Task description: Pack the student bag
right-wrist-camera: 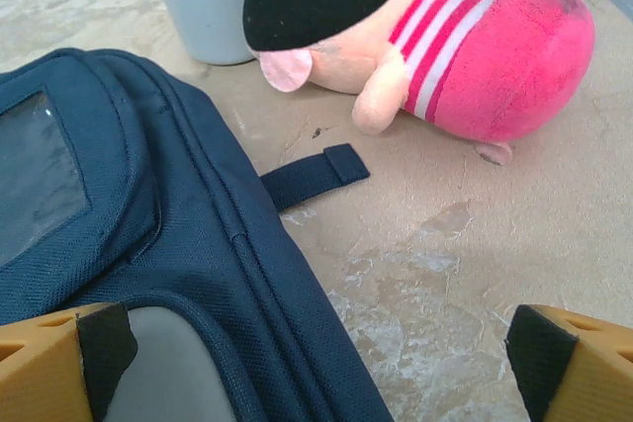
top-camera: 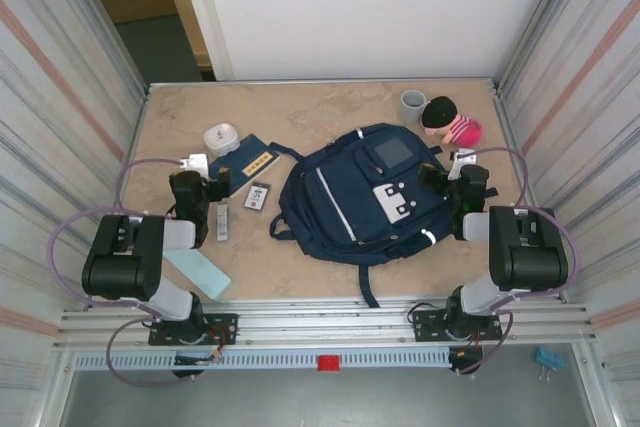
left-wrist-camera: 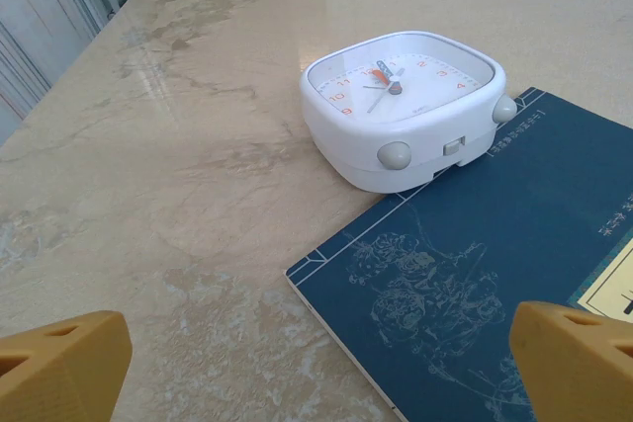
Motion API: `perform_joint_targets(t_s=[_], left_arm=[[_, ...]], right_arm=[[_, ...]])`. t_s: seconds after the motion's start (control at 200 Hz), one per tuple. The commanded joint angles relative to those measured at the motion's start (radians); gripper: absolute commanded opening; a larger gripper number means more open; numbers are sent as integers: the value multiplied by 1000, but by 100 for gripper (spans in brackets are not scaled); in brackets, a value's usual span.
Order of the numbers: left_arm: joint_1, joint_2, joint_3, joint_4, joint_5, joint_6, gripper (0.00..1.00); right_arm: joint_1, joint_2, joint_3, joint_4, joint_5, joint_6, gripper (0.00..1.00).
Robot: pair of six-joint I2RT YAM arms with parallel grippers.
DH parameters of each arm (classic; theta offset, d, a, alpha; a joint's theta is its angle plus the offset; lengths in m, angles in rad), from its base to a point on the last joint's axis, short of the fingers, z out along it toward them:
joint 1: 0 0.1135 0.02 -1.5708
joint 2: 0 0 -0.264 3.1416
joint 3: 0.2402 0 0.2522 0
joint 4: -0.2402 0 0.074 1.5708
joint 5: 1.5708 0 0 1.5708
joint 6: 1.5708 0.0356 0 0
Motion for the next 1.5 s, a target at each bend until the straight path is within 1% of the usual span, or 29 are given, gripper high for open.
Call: perform_joint_targets(t_s=[0.0,1.158,1.258,1.373,1.438,1.493], left_arm=[[-4,-10,2,14,11,1,99],[5,-11,1,12,26,-1,99],[15,-15,1,11,63,-1,99],[15,-52,28,-59,78,8,98],[-6,-124,58,-159,63,28,97],[-41,-197,92,-269,40,57,96]], right_arm=[[7,2,4,-7,-2,10,99],[4,1,3,-7,-5,12,99],[0,-2,-2,-1,-14,14,99],[-26,-32,5,-38,-12,47,99],[-31,-75,-6,-48,-21,51,99],[-42,-149,12,-140,-32,61,99]])
